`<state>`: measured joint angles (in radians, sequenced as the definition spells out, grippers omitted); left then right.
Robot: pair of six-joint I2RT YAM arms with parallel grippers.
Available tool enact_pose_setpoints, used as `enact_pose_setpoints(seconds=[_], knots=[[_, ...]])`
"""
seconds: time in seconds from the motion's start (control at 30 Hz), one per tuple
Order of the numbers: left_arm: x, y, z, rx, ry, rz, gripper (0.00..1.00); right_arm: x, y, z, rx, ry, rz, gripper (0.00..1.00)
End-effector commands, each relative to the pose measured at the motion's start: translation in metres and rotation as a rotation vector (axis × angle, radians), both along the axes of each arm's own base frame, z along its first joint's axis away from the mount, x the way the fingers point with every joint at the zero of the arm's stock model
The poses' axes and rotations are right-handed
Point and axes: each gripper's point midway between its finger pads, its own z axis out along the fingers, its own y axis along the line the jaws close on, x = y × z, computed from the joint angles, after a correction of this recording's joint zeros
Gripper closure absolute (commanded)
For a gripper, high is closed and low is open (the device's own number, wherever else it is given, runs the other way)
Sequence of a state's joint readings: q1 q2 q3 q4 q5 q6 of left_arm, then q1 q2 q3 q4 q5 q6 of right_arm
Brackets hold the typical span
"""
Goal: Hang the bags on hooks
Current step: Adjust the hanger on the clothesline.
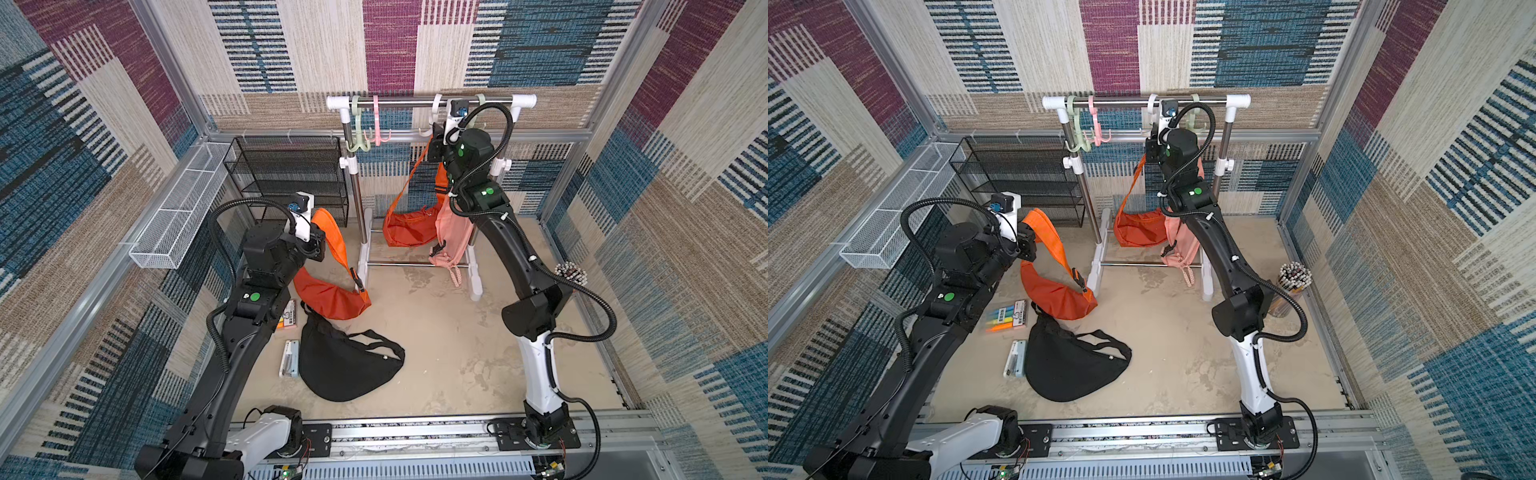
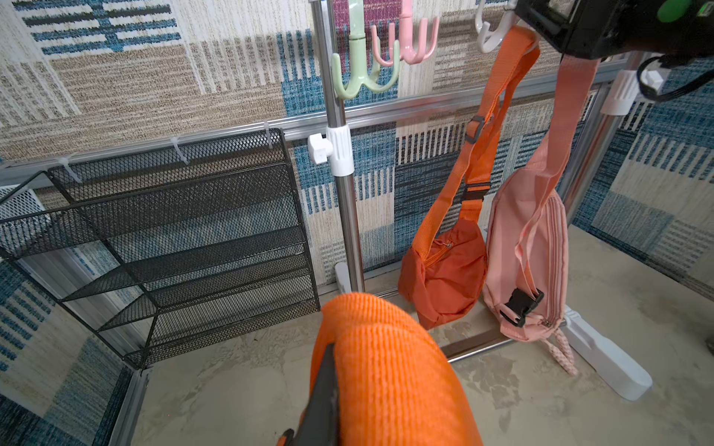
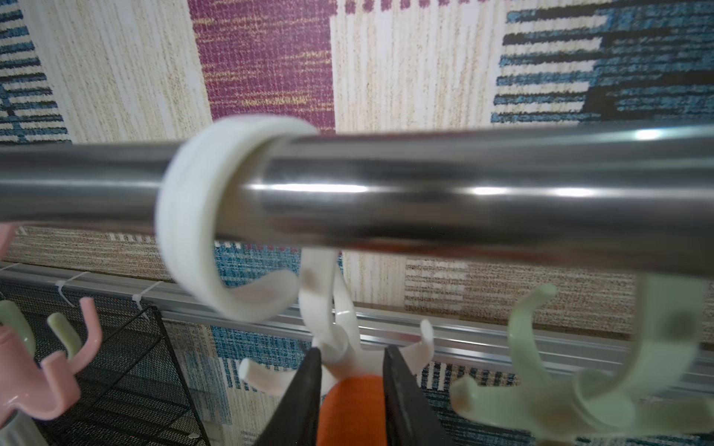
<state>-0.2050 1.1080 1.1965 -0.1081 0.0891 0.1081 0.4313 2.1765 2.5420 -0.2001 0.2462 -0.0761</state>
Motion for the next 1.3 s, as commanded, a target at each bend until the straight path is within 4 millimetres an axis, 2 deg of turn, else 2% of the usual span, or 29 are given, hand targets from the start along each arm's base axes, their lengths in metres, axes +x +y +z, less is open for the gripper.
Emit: enact_pose_setpoints(seconds=[0.0,0.07,0.13,0.2,0.33,0.43,0.57,0.7,0.83,1.07,1.27], knots=[[0.0,-0.003,0.01,-0.03,-0.034,-0.017,1.0,-0.015,0.001,0.017,-0.009,-0.028,0.037,0.51],[0.0,-0.003,0.009,-0.031,-0.032,-0.017,1.0,-0.024,0.005,0.024,-0.013,-0.024,0.078,0.38],[0.0,-0.003,0.009,-0.031,-0.033,-0.016,1.0,-0.036,0.011,0.03,-0.017,-0.024,0.119,0.3],[0.001,-0.003,0.009,-0.032,-0.034,-0.014,1.0,-0.049,0.02,0.036,-0.028,-0.033,0.15,0.28],[0.002,-0.004,0.009,-0.037,-0.034,-0.019,1.0,-0.076,0.056,0.041,-0.058,-0.052,0.217,0.27],[0.002,-0.004,0.009,-0.042,-0.033,-0.021,1.0,-0.084,0.085,0.036,-0.053,-0.045,0.276,0.27],[0.001,-0.005,0.008,-0.046,-0.033,-0.025,1.0,-0.072,0.111,0.028,-0.012,-0.043,0.328,0.28],[0.0,-0.005,0.009,-0.045,-0.035,-0.026,1.0,-0.052,0.125,0.016,0.026,-0.072,0.318,0.28],[-0.001,-0.005,0.01,-0.048,-0.039,-0.03,1.0,-0.043,0.139,0.008,0.036,-0.13,0.352,0.28],[-0.001,-0.006,0.01,-0.048,-0.041,-0.032,1.0,-0.029,0.139,0.001,0.058,-0.166,0.313,0.27],[-0.001,-0.006,0.009,-0.048,-0.038,-0.033,1.0,-0.025,0.134,0.003,0.084,-0.192,0.291,0.28]])
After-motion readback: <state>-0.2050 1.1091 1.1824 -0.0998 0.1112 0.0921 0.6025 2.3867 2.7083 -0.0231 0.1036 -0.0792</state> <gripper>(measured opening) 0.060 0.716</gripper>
